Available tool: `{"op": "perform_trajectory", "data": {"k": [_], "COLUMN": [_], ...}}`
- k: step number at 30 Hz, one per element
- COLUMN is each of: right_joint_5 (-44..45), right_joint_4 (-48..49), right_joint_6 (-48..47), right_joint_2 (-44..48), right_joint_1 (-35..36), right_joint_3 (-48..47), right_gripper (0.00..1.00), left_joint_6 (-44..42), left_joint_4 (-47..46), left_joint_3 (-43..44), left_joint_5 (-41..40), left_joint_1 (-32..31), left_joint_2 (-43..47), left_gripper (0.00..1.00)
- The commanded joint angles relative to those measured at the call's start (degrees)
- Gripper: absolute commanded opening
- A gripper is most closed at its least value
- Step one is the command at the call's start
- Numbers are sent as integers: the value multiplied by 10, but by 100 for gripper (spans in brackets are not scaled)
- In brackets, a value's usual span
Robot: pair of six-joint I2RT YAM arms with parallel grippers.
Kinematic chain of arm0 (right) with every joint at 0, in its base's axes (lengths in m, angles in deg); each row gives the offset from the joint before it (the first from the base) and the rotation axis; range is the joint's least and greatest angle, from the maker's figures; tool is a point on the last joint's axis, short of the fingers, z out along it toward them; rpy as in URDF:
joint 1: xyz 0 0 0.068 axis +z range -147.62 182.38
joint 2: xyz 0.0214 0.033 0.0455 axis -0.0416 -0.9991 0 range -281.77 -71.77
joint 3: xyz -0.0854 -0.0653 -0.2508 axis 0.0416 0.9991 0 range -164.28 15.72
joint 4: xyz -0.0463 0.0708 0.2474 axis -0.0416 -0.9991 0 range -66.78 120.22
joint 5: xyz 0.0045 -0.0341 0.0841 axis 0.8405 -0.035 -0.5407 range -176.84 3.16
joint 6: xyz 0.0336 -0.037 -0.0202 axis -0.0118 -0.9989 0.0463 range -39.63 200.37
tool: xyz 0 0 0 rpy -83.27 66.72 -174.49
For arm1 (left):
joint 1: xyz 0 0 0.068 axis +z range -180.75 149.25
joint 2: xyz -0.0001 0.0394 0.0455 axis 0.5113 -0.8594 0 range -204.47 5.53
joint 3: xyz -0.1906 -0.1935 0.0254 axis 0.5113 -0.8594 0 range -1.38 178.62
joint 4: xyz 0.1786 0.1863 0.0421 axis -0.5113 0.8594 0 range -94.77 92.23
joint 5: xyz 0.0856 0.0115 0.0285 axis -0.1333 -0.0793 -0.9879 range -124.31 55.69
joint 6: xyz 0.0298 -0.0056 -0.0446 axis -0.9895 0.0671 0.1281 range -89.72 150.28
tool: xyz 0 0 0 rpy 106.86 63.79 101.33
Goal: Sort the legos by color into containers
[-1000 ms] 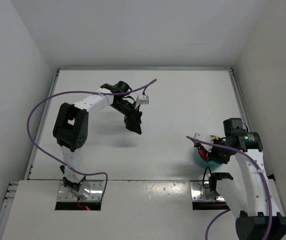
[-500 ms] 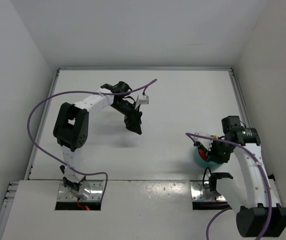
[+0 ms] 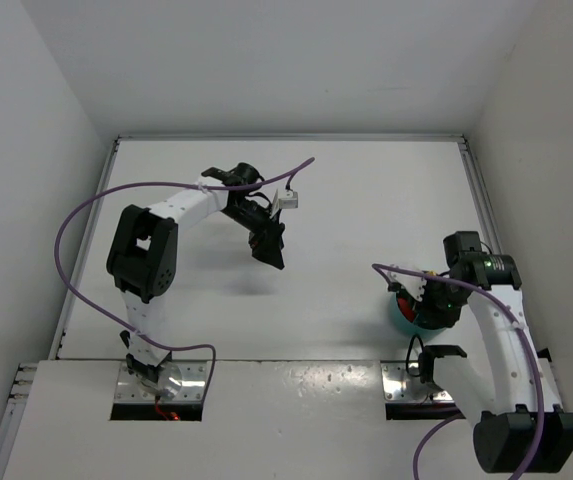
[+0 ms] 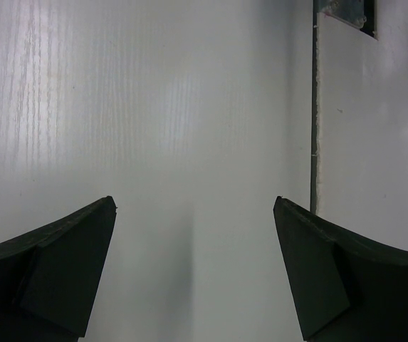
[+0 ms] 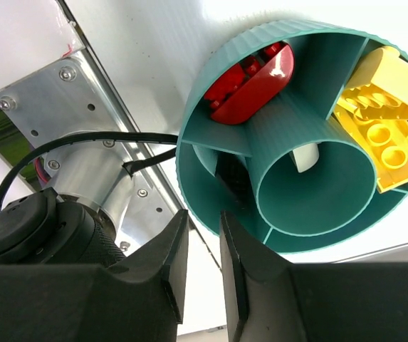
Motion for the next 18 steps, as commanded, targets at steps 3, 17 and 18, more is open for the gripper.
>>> {"op": "perform_trajectory", "data": {"k": [3,17,18], "right_joint_5": [-9,-152,-152], "right_joint_4": [-12,52,65], "right_joint_6": [-3,96,149], "right_joint_2": [17,-68,-92], "right_joint_1": [-2,3,3], "right_joint_3": [-6,-208,-247], "right_gripper": [25,25,27], "left_joint_6": [-19,45,64], "left_joint_4": [-3,-54,-71], "left_joint_3": [6,-1,-1], "left_joint_5": [29,3,-21], "left_joint_1": [7,7,7], "left_joint_2": [-3,6,11], "left_gripper": [99,99,99]}}
